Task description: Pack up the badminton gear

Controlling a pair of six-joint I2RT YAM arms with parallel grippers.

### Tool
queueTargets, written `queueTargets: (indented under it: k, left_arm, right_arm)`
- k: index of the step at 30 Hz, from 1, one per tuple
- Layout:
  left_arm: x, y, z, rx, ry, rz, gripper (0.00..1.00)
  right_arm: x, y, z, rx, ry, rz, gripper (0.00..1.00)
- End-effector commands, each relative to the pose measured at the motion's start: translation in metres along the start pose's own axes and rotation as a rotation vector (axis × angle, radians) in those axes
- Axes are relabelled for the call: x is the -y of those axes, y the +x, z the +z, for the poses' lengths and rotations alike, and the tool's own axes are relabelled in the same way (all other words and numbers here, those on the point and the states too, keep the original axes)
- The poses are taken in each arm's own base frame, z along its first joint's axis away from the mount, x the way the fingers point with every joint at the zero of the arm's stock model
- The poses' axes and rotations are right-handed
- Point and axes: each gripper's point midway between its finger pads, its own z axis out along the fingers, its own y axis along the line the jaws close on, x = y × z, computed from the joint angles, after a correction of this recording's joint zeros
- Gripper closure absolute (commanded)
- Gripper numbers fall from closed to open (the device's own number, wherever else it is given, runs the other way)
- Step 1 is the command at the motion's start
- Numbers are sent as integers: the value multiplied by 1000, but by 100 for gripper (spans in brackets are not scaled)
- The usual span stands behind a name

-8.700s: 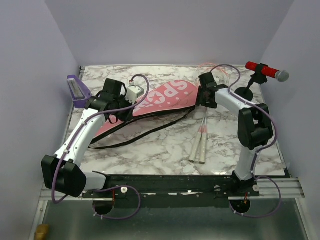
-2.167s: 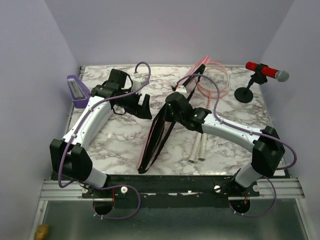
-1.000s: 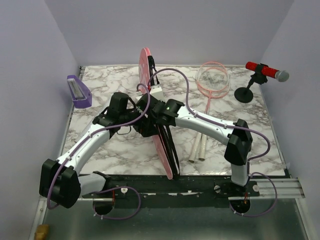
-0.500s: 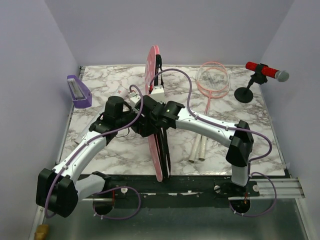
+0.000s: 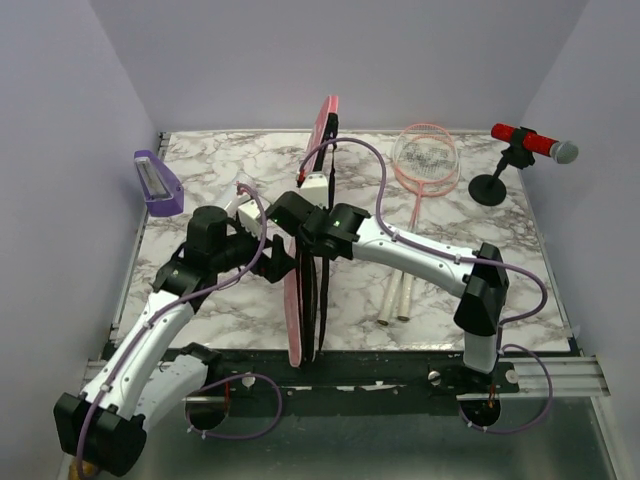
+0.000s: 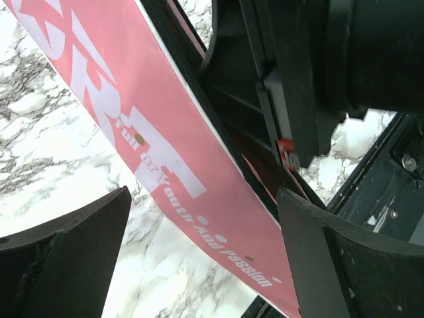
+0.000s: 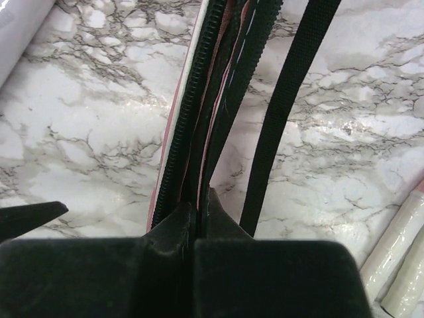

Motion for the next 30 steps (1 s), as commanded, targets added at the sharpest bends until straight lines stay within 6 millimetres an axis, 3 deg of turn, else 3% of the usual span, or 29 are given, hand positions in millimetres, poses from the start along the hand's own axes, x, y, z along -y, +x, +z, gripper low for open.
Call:
queueTargets:
  k: [1,4,9,12,14,17,20,23,26,30]
  left_arm:
    - [24,-13,-29,82,49,174,2]
    - [41,-38,-52,133,74,256,2]
    - [45,-16,-41,76,148,242,2]
    - [55,-12,-36,97,220,228,14]
    - [44,-23,-34,209,128,192,19]
    - [36,-29,-35,371,39,182,4]
    - [32,-14,-26,321,-21,162,2]
    - [13,-18,-24,344,-126,150,2]
    - [10,-25,-20,366,-139,134,2]
    - [-5,-15,-10,342,-190,131,1]
  right_arm:
    - [-12,-26,-14,58,-52,78,100]
    - [-10,-29,-17,75,-65,89,100]
    - [-13,-30,-21,73,-109,105,100]
    - [-9,-31,-22,77,-95,98,100]
    - [-6,-31,-21,77,-85,97,100]
    - [-9,-33,-22,81,-92,108,100]
    - [-12,-34,-22,80,-99,109,100]
    - [-15,-37,-22,84,-107,116,100]
    - [-17,-34,-19,79,-108,115,100]
    - [-17,-31,-15,70,-102,110,100]
